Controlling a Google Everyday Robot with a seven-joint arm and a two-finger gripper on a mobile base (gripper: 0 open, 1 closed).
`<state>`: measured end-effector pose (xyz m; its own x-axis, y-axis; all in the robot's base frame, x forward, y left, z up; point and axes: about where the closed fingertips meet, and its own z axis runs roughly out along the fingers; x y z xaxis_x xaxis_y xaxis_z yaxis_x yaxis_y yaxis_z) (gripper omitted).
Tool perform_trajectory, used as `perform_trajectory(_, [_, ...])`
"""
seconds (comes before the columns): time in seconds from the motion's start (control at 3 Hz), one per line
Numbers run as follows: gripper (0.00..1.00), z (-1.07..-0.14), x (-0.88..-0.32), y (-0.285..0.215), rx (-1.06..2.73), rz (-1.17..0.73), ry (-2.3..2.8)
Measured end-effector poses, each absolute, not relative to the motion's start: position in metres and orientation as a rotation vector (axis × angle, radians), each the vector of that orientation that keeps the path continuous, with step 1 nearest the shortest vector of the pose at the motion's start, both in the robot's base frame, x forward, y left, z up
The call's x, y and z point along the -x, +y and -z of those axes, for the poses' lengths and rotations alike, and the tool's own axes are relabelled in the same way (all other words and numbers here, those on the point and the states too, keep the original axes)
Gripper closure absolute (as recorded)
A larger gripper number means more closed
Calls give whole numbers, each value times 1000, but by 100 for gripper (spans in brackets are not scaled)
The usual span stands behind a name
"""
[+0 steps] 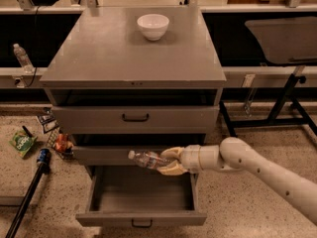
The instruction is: Pick water bottle from bottom drawer and place on counter
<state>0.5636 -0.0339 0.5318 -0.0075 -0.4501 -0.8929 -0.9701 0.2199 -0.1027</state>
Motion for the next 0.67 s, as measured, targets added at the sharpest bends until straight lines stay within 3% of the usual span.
perform_trajectory(0.67, [100, -607, -571, -40, 1423, -629, 1552])
